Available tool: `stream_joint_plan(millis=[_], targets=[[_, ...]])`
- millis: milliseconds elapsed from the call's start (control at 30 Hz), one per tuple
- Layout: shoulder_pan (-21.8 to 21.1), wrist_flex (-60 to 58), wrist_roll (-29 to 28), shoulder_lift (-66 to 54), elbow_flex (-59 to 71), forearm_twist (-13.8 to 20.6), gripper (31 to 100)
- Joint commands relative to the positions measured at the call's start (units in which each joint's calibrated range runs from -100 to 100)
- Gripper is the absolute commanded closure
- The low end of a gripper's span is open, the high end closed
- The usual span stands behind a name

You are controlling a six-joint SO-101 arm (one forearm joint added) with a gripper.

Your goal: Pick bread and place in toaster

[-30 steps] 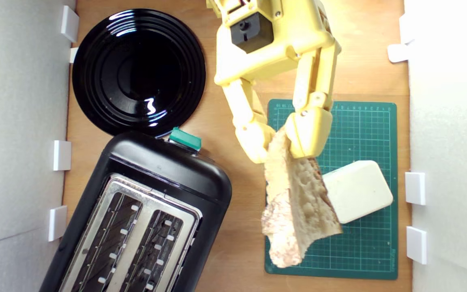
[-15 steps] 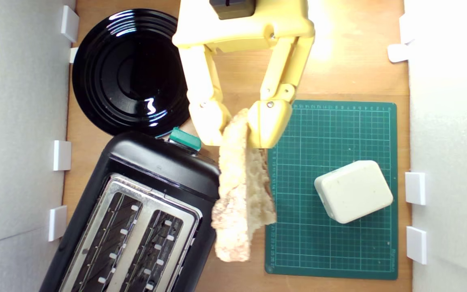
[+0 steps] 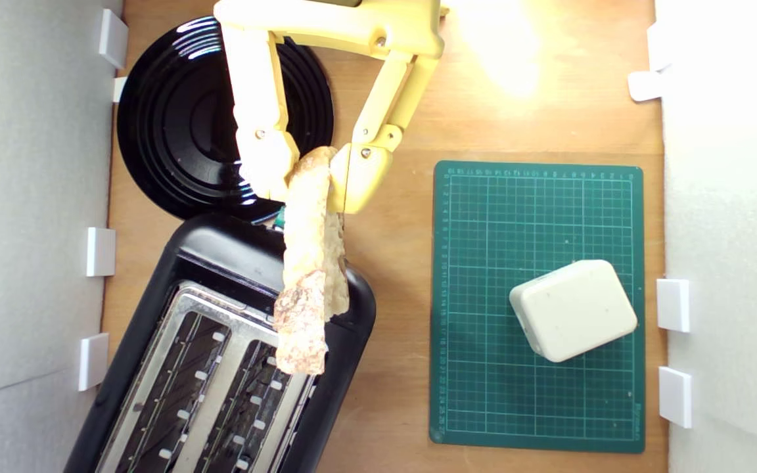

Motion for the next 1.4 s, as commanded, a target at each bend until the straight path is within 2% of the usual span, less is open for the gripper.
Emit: stream_joint_plan(millis=[0,167,333,567,667,1367], targets=[[2.7,0.1,2.3,-0.1,-3.4,0.1,70.1],[6.5,0.0,2.7,0.7,-3.4,0.5,70.1],[6.1,-0.2,2.1,4.2,-3.4,5.2,70.1],[6.4,-0.7,2.0,5.9,-3.2,5.8,70.1],[6.1,-2.7,1.7,6.0,-2.9,8.2,70.1],[6.6,-8.3,1.6,12.9,-3.3,8.5,70.1]])
